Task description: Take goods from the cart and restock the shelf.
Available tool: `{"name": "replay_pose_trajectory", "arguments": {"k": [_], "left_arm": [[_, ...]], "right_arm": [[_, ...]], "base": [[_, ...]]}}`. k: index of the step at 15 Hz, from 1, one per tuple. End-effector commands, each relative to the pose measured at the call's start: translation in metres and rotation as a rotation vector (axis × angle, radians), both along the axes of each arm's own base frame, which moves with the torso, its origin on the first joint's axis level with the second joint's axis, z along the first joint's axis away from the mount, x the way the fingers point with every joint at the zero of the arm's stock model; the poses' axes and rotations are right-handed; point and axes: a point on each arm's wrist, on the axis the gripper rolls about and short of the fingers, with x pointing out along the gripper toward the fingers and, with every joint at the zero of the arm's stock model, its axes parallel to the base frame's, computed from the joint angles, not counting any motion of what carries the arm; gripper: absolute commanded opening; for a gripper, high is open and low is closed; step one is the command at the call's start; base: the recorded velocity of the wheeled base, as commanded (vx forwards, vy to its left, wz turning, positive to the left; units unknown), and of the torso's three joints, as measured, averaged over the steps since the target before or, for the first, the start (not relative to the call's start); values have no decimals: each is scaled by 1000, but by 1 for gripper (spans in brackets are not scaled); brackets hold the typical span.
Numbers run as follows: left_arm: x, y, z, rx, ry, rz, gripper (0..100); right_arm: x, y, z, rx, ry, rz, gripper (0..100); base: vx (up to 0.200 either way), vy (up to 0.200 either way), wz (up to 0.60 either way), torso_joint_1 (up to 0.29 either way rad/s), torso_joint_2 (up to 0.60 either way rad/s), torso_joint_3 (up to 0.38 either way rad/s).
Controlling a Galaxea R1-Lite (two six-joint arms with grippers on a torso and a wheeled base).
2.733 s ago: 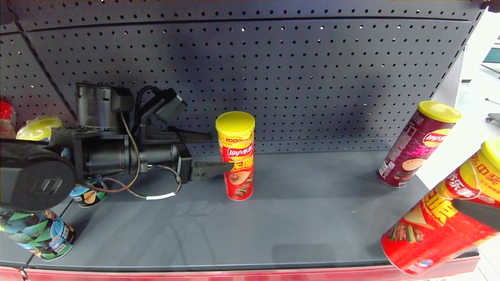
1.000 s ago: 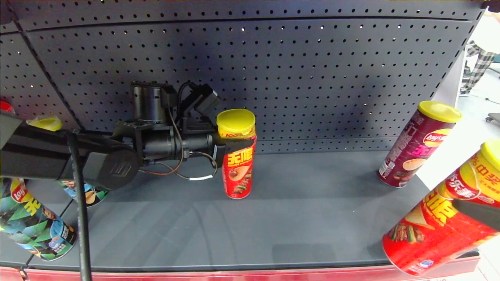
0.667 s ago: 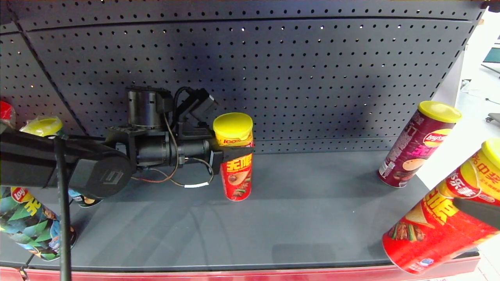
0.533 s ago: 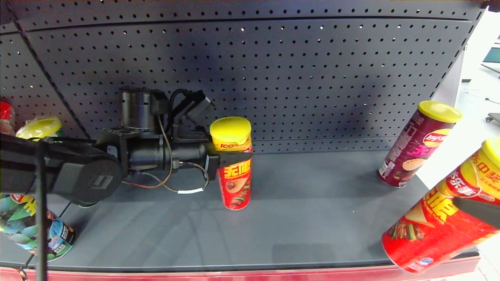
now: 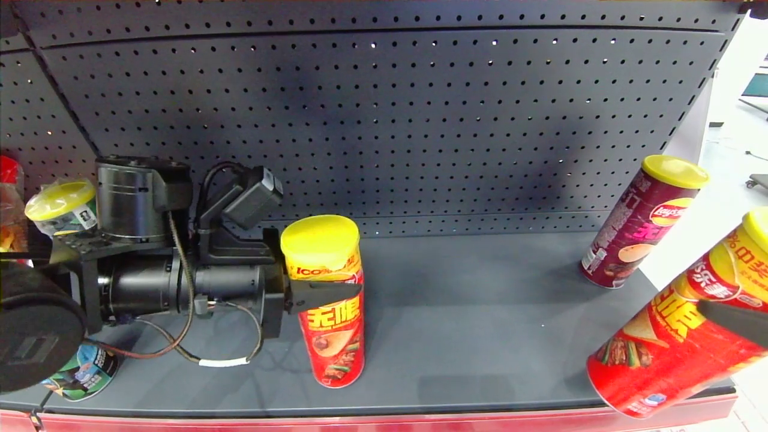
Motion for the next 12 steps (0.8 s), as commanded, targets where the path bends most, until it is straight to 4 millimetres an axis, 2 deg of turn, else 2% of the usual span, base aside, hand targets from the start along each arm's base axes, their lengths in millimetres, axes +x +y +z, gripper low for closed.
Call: {"name": "replay_pose_trajectory", "arguments": {"k": [1, 12], "left_arm": [[-10, 5, 2, -5, -14, -11, 0], [-11, -9, -9, 31, -66, -114, 0]], "right_arm": [[0, 0, 1, 0, -3, 1, 0], [-3, -1, 5, 6, -20, 4, 0]], "base": [[0, 0, 0, 0, 0, 0], [0, 0, 0, 0, 0, 0]]}}
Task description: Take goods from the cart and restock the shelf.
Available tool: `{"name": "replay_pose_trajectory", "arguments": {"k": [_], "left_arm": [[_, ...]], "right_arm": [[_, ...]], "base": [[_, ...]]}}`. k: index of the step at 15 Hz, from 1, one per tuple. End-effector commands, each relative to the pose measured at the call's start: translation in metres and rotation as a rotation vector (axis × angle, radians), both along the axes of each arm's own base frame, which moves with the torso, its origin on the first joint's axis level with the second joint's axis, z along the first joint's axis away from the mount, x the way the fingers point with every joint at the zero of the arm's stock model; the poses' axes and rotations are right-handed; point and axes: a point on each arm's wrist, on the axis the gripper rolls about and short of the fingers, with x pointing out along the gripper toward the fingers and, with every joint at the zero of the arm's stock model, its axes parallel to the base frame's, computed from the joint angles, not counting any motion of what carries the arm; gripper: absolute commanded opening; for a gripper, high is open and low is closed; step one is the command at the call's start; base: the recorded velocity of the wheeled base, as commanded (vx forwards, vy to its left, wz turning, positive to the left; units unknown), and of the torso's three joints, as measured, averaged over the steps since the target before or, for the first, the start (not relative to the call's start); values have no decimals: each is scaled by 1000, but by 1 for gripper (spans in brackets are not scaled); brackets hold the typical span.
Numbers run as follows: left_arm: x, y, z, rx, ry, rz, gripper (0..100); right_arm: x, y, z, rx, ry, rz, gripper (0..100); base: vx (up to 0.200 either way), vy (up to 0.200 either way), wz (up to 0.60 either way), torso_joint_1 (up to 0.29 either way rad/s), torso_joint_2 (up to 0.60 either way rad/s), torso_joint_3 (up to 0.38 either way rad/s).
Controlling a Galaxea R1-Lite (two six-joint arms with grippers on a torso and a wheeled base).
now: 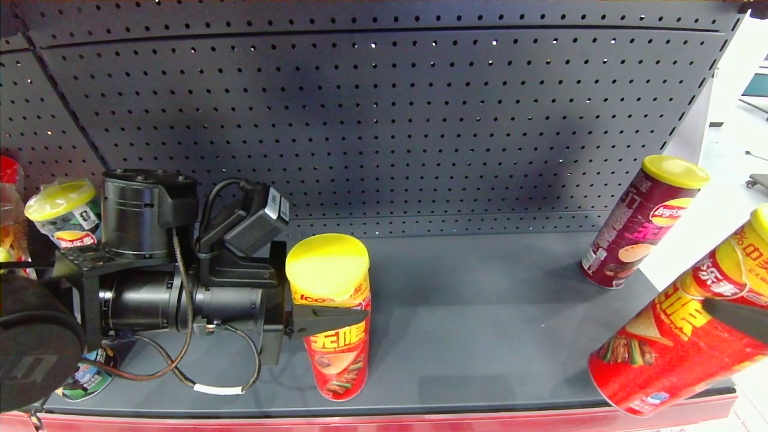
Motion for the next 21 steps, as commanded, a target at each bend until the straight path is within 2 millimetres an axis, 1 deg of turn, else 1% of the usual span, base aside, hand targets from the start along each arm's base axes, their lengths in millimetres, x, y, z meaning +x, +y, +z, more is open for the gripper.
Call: {"name": "replay_pose_trajectory", "arguments": {"k": [1, 3, 5, 8, 12, 16, 18, 21], "left_arm": [[-1, -3, -2, 4, 5, -13, 0], [1, -6, -2, -6, -13, -17, 0], [2, -7, -7, -6, -14, -19, 0], [-2, -9, -11, -10, -16, -32, 0], [-7, -10, -9, -15, -11, -43, 0], [-7, -10, -9, -16, -11, -43, 0], [-10, -9, -5, -27, -7, -43, 0], [-11, -9, -7, -24, -2, -44, 0]], "right_arm": [[0, 0, 2, 3, -10, 1, 0], [-1, 0, 2, 2, -9, 1, 0], [-1, 0, 2, 2, -9, 1, 0], [-1, 0, 3, 2, -10, 0, 0], [-1, 0, 3, 2, -10, 0, 0], [-1, 0, 4, 3, -12, 0, 0], [0, 0, 5, 3, -15, -2, 0], [1, 0, 8, 5, -20, 0, 0]], "base": [[0, 0, 0, 0, 0, 0], [0, 0, 0, 0, 0, 0], [0, 0, 0, 0, 0, 0], [0, 0, 0, 0, 0, 0], [0, 0, 0, 0, 0, 0], [0, 0, 0, 0, 0, 0], [0, 0, 0, 0, 0, 0], [0, 0, 0, 0, 0, 0]]}}
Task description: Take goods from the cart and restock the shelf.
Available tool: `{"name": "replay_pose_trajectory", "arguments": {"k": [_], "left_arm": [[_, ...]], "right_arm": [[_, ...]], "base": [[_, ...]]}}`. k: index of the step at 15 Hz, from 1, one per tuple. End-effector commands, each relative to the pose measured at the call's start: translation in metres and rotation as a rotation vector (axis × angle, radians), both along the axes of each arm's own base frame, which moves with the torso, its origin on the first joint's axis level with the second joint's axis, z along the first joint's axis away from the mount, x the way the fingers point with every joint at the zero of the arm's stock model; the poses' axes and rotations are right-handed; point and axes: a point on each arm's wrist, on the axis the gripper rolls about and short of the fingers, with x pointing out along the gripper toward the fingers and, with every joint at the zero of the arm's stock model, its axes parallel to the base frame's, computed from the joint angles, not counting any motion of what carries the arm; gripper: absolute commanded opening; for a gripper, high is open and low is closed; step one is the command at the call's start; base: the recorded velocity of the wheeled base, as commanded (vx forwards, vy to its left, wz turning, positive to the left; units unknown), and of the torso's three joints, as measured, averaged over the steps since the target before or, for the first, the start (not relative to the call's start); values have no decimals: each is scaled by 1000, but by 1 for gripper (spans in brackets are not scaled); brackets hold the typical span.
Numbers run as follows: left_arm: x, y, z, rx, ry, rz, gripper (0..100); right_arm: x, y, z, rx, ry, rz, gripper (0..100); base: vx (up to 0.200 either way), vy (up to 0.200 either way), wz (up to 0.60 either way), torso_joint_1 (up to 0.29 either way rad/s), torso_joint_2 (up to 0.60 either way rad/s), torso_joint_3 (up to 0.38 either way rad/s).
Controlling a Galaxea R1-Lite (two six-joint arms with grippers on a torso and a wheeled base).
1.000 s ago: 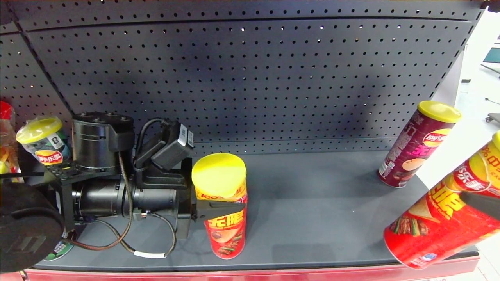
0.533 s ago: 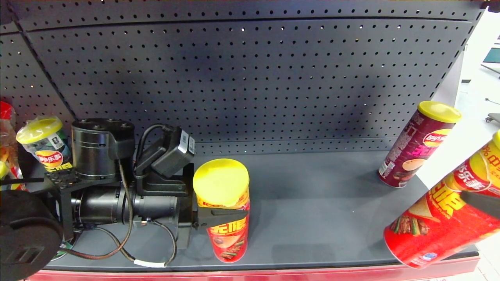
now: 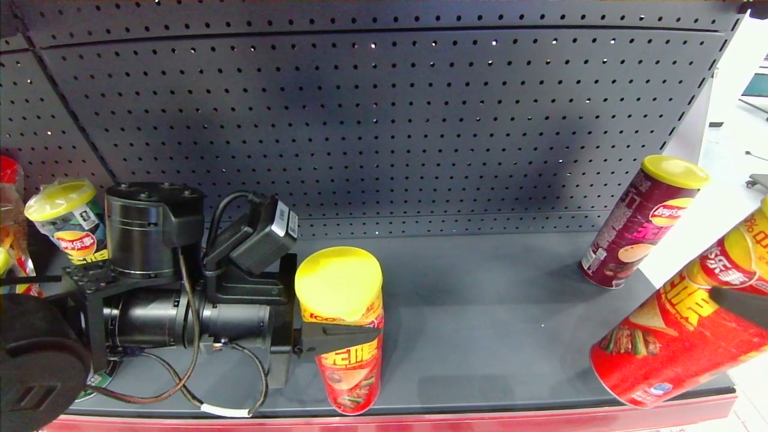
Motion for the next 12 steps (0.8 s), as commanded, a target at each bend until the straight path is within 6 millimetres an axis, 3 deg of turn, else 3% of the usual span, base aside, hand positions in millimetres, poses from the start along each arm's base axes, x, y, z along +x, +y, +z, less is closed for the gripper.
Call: {"name": "replay_pose_trajectory", "arguments": {"k": [1, 12], "left_arm": [[-1, 0, -1, 2, -1, -5, 0], [-4, -3, -3, 8, 0, -16, 0]], "right_arm": [[1, 0, 1, 0, -2, 0, 0], [1, 0, 2, 1, -4, 0, 0]], "base": [[0, 0, 0, 0, 0, 0], [0, 0, 0, 0, 0, 0]]}}
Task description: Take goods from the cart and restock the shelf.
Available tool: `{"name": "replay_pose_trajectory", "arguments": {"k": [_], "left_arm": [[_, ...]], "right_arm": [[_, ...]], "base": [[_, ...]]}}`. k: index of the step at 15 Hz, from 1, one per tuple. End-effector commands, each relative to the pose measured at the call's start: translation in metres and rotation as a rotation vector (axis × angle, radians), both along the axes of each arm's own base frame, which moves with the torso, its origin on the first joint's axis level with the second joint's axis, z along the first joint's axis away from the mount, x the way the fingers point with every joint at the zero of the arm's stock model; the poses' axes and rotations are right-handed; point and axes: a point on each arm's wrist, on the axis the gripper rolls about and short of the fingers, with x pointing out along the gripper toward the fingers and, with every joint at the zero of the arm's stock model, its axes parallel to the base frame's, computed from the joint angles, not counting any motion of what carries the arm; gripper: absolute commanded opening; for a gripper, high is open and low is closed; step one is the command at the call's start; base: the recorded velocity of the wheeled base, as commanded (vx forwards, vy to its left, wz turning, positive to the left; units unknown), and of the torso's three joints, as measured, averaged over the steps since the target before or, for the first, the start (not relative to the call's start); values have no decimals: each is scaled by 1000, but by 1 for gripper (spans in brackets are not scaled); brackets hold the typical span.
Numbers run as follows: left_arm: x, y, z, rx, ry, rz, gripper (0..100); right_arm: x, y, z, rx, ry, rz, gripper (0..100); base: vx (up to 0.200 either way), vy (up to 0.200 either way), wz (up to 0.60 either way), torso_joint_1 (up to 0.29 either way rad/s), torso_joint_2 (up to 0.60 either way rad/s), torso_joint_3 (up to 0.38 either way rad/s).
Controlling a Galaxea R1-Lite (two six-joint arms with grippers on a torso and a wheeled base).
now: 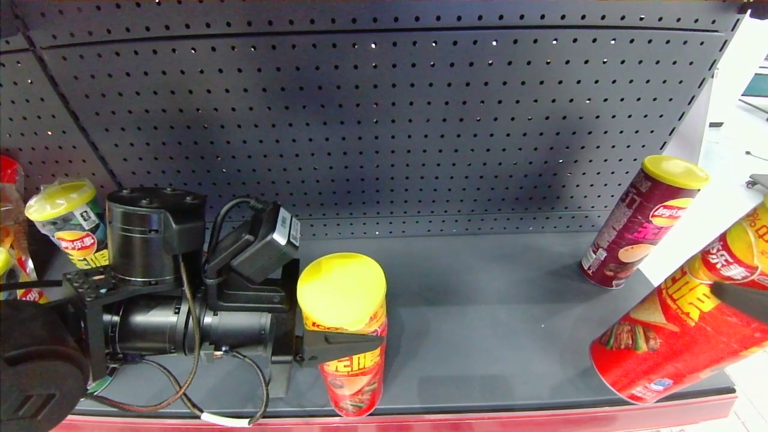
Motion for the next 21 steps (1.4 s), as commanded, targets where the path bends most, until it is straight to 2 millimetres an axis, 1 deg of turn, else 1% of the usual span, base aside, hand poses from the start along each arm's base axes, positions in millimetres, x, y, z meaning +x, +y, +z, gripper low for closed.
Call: {"name": "replay_pose_trajectory", "arguments": {"k": [1, 3, 4, 5, 7, 8, 9, 10, 12, 14, 16, 18, 19, 21], "left_arm": [[-1, 1, -2, 5, 5, 1, 100], [-3, 2, -2, 4, 10, 4, 100], [-7, 5, -1, 3, 11, 10, 100], [-9, 9, -5, 12, 22, 25, 100], [-14, 17, -5, 12, 21, 46, 100], [-20, 24, -4, 7, 28, 63, 100], [-29, 35, -2, -6, 58, 101, 100], [-35, 41, -2, -11, 70, 125, 100], [-44, 53, -4, -14, 66, 162, 100], [-55, 63, -6, -18, 63, 190, 100], [-62, 70, -7, -22, 59, 207, 100], [-71, 74, -3, -49, 68, 222, 100], [-77, 77, -2, -61, 81, 242, 100], [-87, 82, -6, -48, 88, 285, 100]], "right_arm": [[0, 0, 0, 0, 0, 1, 0], [1, 0, 0, -1, 2, 1, 0], [1, 0, 0, -2, 1, 1, 0], [2, 1, 0, -2, 4, 6, 0], [2, 1, 0, -2, 7, 14, 0], [6, 3, 2, -4, 11, 22, 0], [14, 8, 7, -6, 18, 46, 0], [19, 12, 9, -9, 25, 68, 0], [30, 23, 6, -22, 62, 120, 0], [40, 32, 8, -32, 80, 160, 0], [45, 37, 11, -32, 81, 173, 0], [47, 43, 15, -33, 77, 208, 0], [53, 52, 18, -36, 80, 237, 0], [72, 67, 18, -50, 90, 262, 0]], "base": [[0, 0, 0, 0, 0, 0], [0, 0, 0, 0, 0, 0], [0, 0, 0, 0, 0, 0], [0, 0, 0, 0, 0, 0], [0, 0, 0, 0, 0, 0], [0, 0, 0, 0, 0, 0], [0, 0, 0, 0, 0, 0], [0, 0, 0, 0, 0, 0], [0, 0, 0, 0, 0, 0], [0, 0, 0, 0, 0, 0], [0, 0, 0, 0, 0, 0], [0, 0, 0, 0, 0, 0], [0, 0, 0, 0, 0, 0], [0, 0, 0, 0, 0, 0]]}}
